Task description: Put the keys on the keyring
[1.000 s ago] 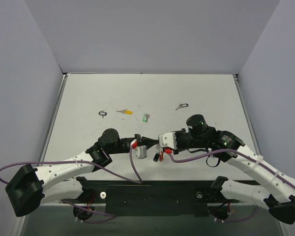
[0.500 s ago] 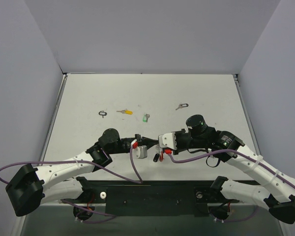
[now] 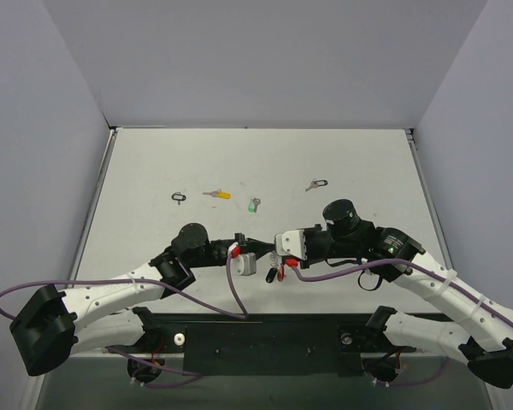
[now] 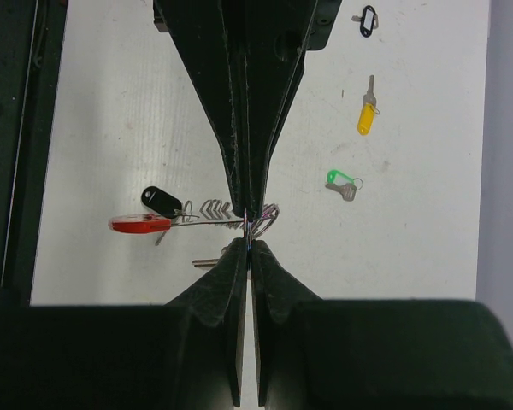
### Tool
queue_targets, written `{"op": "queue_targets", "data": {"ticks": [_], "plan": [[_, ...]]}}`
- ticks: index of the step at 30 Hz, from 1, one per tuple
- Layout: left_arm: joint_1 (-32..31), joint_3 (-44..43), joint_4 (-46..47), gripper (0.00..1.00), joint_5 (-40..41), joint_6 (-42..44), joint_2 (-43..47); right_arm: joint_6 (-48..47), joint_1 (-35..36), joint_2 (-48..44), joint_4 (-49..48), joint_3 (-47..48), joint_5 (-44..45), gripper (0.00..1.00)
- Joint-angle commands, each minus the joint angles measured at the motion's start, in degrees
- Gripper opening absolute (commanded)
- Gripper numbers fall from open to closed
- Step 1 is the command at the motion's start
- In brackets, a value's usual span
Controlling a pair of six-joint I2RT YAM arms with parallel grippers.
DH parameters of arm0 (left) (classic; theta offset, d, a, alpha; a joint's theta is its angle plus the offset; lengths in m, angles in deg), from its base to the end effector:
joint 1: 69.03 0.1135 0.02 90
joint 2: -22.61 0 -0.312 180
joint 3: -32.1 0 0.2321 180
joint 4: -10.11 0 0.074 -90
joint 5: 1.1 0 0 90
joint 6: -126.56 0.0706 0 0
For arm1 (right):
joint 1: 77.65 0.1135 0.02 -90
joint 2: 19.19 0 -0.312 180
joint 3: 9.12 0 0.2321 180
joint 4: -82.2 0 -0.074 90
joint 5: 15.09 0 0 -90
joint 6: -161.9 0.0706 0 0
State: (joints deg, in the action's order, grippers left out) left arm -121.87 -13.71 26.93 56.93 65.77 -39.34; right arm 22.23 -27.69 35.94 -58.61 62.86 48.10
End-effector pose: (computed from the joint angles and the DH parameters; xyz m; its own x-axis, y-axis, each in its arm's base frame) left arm 0.1092 -0.2060 0.3259 0.4923 0.0359 -0.8697 0.8657 0.0836 0.4935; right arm 0.0982 0.1663 0.3847 0.5672 -0.3826 -0.7293 -0.8023 -0.0570 -0.5942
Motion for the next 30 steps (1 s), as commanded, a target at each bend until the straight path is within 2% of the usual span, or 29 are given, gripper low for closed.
{"op": "queue_targets", "data": {"ticks": [1,30], "plan": [[-0.16,-2.57,1.23,0.00,-1.70,0.50,0.16,1.15,0.50,0.50,-2.50,-0.12,-1.23,0.00],[-0.25,-2.39,1.76,0.00,-2.05,0.58,0.69,9.76,-2.93,0.85,-4.52,-0.21,-2.72,0.00]]}}
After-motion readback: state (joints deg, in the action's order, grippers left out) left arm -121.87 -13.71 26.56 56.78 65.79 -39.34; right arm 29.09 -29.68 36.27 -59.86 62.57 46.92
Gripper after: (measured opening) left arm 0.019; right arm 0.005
